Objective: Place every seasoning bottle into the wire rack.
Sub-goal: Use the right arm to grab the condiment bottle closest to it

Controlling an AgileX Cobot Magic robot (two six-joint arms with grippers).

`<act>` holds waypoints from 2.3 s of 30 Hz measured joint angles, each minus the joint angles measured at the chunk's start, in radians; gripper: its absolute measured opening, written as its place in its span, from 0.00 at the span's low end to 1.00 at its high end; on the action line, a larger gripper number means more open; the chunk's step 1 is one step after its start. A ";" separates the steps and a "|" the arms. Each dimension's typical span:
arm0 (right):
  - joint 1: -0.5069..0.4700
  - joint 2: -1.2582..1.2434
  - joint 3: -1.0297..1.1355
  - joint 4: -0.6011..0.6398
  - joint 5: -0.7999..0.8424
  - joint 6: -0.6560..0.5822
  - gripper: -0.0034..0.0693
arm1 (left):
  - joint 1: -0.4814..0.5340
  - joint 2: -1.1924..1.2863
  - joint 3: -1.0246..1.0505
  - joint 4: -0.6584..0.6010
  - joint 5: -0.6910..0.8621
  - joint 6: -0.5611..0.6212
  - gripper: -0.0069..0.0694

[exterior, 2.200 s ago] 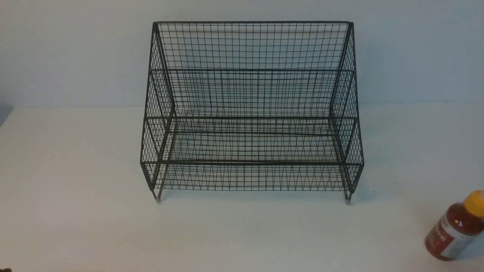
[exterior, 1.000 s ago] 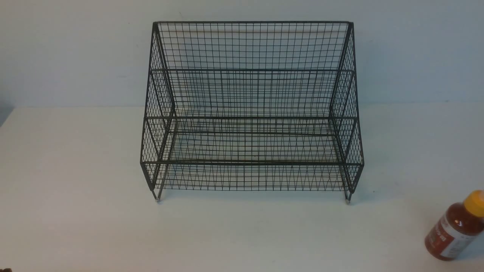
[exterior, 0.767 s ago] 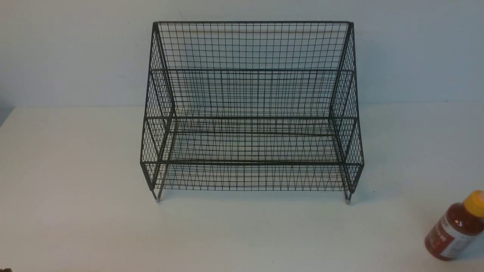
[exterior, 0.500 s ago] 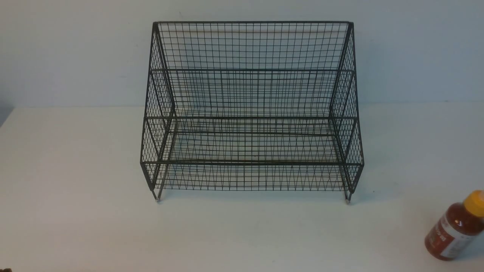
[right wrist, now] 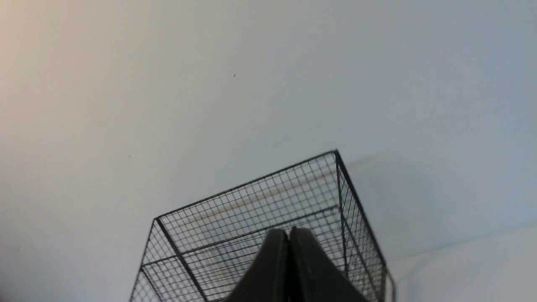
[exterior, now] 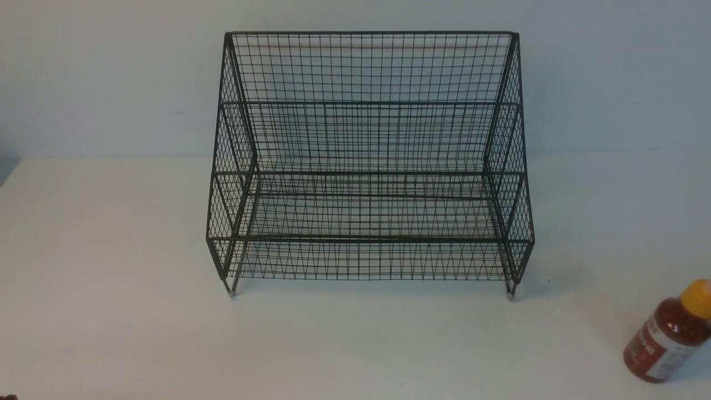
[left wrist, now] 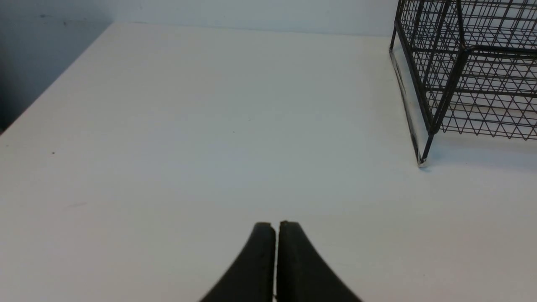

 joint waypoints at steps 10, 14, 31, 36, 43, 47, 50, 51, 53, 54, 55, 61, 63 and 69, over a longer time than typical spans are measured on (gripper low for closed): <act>0.000 0.485 -0.270 -0.493 0.523 0.301 0.13 | 0.000 0.000 0.000 0.000 0.000 0.000 0.08; 0.000 0.635 -0.271 -0.526 0.525 0.327 0.27 | 0.000 0.000 0.000 0.000 0.000 0.000 0.08; 0.000 0.947 -0.325 -0.490 0.470 0.138 0.99 | 0.000 0.000 0.000 0.000 0.000 0.000 0.08; 0.000 1.003 -0.325 -0.528 0.455 0.167 1.00 | 0.000 0.000 0.000 0.000 0.000 0.000 0.08; 0.000 1.080 -0.325 -0.538 0.375 0.179 1.00 | 0.000 0.000 0.000 0.000 0.000 0.000 0.08; 0.000 1.153 -0.325 -0.537 0.334 0.179 0.99 | 0.000 0.000 0.000 0.000 0.000 0.000 0.08; 0.000 1.200 -0.325 -0.538 0.305 0.179 0.97 | 0.000 0.000 0.000 0.000 0.000 0.000 0.08; 0.000 1.216 -0.325 -0.538 0.290 0.179 0.96 | 0.000 0.000 0.000 0.000 0.000 0.000 0.08; 0.000 1.238 -0.325 -0.538 0.275 0.179 0.95 | 0.000 0.000 0.000 0.000 0.000 0.000 0.08; 0.000 1.238 -0.325 -0.538 0.274 0.179 0.95 | 0.000 0.000 0.000 0.000 0.000 0.000 0.08; 0.000 1.256 -0.325 -0.538 0.268 0.179 0.93 | 0.000 0.000 0.000 0.000 0.000 0.000 0.08; 0.000 1.293 -0.327 -0.538 0.265 0.179 0.82 | 0.000 0.000 0.000 0.000 0.000 0.000 0.08; 0.000 1.293 -0.327 -0.538 0.275 0.179 0.72 | 0.000 0.000 0.000 0.000 0.000 0.000 0.08; 0.000 1.293 -0.334 -0.538 0.322 0.178 0.44 | 0.000 0.000 0.000 0.000 0.000 0.000 0.08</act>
